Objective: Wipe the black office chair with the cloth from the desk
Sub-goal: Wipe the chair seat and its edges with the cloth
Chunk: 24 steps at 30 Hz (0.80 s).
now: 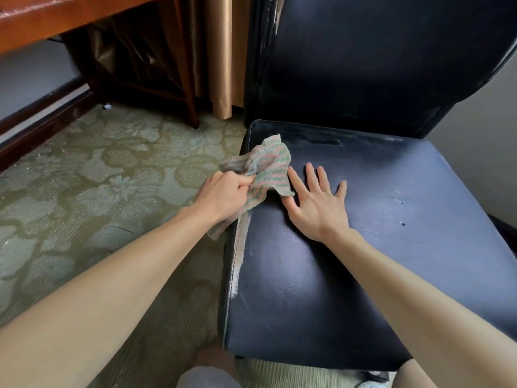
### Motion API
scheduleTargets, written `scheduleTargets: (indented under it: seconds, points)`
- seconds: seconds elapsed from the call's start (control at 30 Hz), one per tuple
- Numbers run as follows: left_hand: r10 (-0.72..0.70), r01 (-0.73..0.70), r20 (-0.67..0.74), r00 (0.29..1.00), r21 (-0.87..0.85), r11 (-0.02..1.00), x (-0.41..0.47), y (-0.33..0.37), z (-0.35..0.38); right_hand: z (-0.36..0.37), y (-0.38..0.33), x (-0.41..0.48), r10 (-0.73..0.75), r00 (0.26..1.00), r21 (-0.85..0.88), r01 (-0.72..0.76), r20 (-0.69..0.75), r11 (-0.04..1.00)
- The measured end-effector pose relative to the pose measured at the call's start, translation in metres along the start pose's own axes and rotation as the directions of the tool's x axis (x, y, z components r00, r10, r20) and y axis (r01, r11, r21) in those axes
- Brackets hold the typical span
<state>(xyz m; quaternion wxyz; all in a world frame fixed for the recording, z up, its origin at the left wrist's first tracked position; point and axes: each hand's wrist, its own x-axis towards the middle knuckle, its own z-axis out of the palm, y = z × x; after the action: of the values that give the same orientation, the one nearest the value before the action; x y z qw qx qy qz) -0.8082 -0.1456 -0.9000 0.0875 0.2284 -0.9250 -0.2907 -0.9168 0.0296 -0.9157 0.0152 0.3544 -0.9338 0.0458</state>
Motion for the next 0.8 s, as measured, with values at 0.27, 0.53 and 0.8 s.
scheduleTargets:
  seconds: [0.27, 0.53, 0.8]
  points:
    - [-0.011, 0.012, 0.043, 0.999, -0.005, 1.0, 0.049, -0.003, 0.004, 0.003, -0.004, 0.013, 0.074, 0.997, 0.045, -0.074, 0.017, 0.996]
    - [0.032, -0.032, 0.013, 0.999, -0.042, 0.999, -0.006, -0.005, -0.007, 0.006, -0.004, 0.01, 0.078, 0.997, 0.001, -0.078, 0.015, 0.997]
    - [0.049, -0.049, 0.018, 0.999, 0.022, 0.999, -0.043, -0.003, -0.003, 0.004, -0.003, 0.008, 0.049, 0.998, -0.026, -0.048, 0.031, 0.998]
